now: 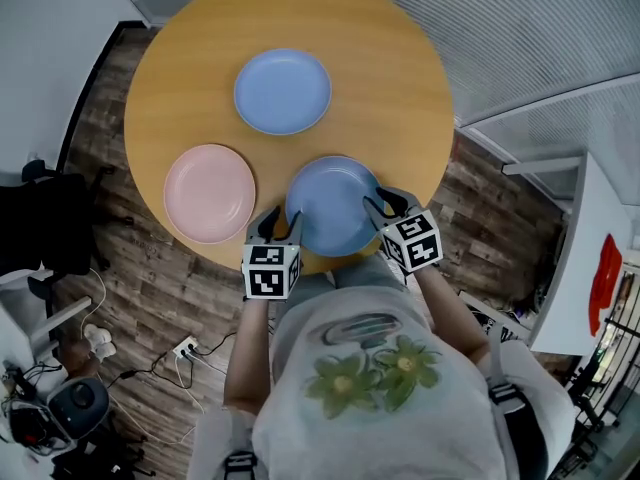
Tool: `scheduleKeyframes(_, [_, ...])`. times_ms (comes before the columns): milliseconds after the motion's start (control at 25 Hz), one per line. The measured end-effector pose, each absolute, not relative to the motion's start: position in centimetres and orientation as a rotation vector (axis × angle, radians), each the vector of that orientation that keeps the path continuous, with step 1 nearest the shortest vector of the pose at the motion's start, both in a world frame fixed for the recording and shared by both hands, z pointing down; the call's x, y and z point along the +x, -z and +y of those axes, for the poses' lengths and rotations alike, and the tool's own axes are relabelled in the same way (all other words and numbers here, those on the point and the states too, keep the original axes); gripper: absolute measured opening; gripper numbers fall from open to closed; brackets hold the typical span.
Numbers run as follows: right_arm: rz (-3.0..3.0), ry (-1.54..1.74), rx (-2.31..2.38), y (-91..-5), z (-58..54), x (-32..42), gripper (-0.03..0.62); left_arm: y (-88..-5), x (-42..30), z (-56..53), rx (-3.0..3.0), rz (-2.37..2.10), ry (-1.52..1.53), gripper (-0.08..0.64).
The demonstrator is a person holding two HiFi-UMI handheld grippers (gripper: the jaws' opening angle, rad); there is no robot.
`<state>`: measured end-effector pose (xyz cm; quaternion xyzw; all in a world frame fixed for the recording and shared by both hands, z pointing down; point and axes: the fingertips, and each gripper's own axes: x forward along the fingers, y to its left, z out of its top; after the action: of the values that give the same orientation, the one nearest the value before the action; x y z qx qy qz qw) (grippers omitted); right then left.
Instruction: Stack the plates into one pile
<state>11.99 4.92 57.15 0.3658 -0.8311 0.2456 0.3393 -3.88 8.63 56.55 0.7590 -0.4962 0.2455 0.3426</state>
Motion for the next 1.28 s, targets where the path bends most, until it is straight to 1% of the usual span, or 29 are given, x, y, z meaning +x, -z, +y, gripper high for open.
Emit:
scheduleKeyframes(160, [-2.129,-0.64,0.873,-58.9,4.1,12.9,0.118,-57.2,-3.0,7.6,1.932,-1.3,-0.652,0.176])
scheduleKeyframes(440, [-2.074,-0.65,0.774,-61.6,2.7,14.8,0.126,-59.4,-2.5,7.0,1.835,-1.344,-0.688,0.176])
scheduleKeyframes(1280, [-1.863,-0.759,0.712,-68.5,3.2,17.7,0.126,-65.8,-3.7,8.6,1.64,-1.281,-0.793,0.176])
